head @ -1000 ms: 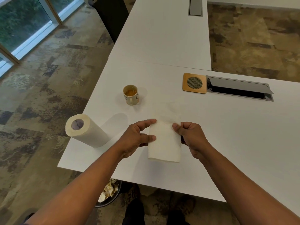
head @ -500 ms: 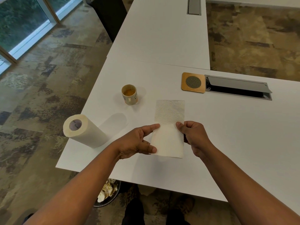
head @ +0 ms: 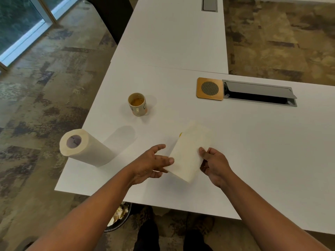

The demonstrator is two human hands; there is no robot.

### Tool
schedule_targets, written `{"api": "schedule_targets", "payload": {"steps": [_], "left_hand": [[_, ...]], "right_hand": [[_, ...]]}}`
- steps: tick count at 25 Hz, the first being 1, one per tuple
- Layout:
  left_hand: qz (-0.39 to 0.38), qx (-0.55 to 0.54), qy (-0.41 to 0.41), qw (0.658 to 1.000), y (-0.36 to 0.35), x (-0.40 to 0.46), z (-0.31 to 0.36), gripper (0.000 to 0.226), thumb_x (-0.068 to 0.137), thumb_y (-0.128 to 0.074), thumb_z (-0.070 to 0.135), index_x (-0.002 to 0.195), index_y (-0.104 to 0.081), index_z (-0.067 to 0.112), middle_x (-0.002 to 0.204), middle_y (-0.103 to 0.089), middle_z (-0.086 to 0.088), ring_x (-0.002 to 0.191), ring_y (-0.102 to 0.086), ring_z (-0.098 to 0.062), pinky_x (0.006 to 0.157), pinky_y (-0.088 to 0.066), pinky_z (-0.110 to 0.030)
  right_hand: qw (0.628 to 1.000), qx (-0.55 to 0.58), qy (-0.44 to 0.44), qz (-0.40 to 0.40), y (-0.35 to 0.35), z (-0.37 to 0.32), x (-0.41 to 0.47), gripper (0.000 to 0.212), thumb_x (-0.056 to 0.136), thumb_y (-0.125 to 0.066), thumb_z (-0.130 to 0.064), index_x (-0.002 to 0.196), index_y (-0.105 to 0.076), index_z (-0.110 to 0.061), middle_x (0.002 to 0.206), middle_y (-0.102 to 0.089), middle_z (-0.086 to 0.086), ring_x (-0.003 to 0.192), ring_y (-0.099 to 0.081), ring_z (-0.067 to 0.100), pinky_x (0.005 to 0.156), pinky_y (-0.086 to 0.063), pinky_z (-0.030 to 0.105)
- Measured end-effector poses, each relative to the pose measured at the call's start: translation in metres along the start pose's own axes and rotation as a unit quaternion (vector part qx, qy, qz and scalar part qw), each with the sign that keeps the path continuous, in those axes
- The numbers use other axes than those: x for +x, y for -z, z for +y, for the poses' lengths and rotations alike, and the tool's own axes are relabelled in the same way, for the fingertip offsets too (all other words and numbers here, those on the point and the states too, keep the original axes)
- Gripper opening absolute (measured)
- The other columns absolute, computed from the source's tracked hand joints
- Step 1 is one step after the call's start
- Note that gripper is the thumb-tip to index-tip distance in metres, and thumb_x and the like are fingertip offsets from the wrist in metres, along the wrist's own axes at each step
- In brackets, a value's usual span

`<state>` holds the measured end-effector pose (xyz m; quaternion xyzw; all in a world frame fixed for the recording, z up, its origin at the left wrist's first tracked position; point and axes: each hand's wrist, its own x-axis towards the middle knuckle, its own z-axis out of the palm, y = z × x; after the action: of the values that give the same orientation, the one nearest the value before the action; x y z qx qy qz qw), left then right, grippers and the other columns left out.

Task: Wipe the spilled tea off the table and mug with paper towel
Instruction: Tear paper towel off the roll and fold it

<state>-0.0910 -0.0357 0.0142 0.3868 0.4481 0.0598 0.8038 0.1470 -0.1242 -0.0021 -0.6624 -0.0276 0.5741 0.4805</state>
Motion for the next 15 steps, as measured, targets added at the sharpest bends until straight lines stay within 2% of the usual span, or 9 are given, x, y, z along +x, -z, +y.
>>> {"api": "schedule_targets", "payload": {"steps": [2, 4, 6, 9, 11, 13, 15], "left_hand": [[0.081, 0.03, 0.009, 0.996, -0.01, 0.013, -0.011, 0.071, 0.064, -0.095, 0.034, 0.126, -0.059, 0.024, 0.104, -0.078, -0.007, 0.092, -0.07, -0.019, 0.07, -0.052, -0.03], [0.145, 0.058, -0.004, 0.988, -0.018, 0.026, -0.022, 0.038, 0.076, -0.088, 0.023, 0.108, -0.068, 0.017, 0.098, -0.075, -0.008, 0.093, -0.069, -0.021, 0.071, -0.053, -0.031], [0.172, 0.095, -0.018, 0.98, -0.021, 0.036, -0.029, 0.018, 0.083, -0.081, 0.015, 0.097, -0.071, 0.014, 0.092, -0.068, -0.006, 0.086, -0.066, -0.02, 0.07, -0.056, -0.03], [0.17, 0.208, -0.039, 0.962, -0.02, 0.047, -0.035, 0.008, 0.086, -0.078, 0.015, 0.091, -0.072, 0.016, 0.084, -0.062, -0.002, 0.076, -0.058, -0.015, 0.068, -0.051, -0.027], [0.172, 0.276, -0.049, 0.944, -0.018, 0.054, -0.037, 0.006, 0.086, -0.076, 0.018, 0.088, -0.072, 0.021, 0.084, -0.063, 0.001, 0.075, -0.058, -0.014, 0.066, -0.046, -0.024], [0.182, 0.336, -0.059, 0.922, -0.017, 0.061, -0.039, 0.005, 0.087, -0.074, 0.02, 0.088, -0.071, 0.023, 0.086, -0.065, 0.005, 0.08, -0.06, -0.014, 0.064, -0.043, -0.023], [0.191, 0.382, -0.062, 0.902, -0.017, 0.069, -0.041, 0.005, 0.087, -0.073, 0.021, 0.089, -0.07, 0.024, 0.088, -0.065, 0.01, 0.085, -0.062, -0.013, 0.065, -0.042, -0.022]], "right_hand": [[0.999, 0.04, -0.031, -0.009, 0.001, 0.015, 0.002, 0.007, 0.095, -0.068, -0.016, 0.098, -0.067, -0.011, 0.107, -0.073, 0.009, 0.093, -0.066, 0.024, 0.078, -0.057, 0.038], [0.996, 0.076, -0.048, -0.013, 0.005, 0.026, 0.005, 0.014, 0.094, -0.067, -0.01, 0.108, -0.066, -0.011, 0.114, -0.073, 0.009, 0.097, -0.067, 0.025, 0.075, -0.057, 0.038], [0.994, 0.103, -0.04, 0.0, 0.011, 0.033, 0.009, 0.028, 0.091, -0.069, -0.004, 0.116, -0.063, -0.015, 0.117, -0.071, 0.007, 0.101, -0.066, 0.025, 0.074, -0.055, 0.037], [0.994, 0.088, 0.016, 0.068, 0.026, 0.036, 0.018, 0.039, 0.087, -0.074, -0.01, 0.123, -0.06, -0.02, 0.117, -0.069, 0.002, 0.106, -0.063, 0.023, 0.083, -0.053, 0.04], [0.993, 0.012, 0.054, 0.108, 0.037, 0.036, 0.024, 0.026, 0.089, -0.072, -0.011, 0.113, -0.065, -0.02, 0.113, -0.069, 0.002, 0.102, -0.063, 0.022, 0.081, -0.05, 0.037], [0.987, -0.083, 0.083, 0.112, 0.047, 0.039, 0.027, 0.014, 0.088, -0.071, -0.008, 0.097, -0.071, -0.018, 0.1, -0.072, 0.002, 0.093, -0.064, 0.022, 0.076, -0.048, 0.033], [0.97, -0.183, 0.102, 0.124, 0.053, 0.043, 0.032, 0.012, 0.085, -0.07, -0.008, 0.084, -0.073, -0.02, 0.084, -0.071, 0.0, 0.079, -0.063, 0.02, 0.069, -0.048, 0.032]]}}
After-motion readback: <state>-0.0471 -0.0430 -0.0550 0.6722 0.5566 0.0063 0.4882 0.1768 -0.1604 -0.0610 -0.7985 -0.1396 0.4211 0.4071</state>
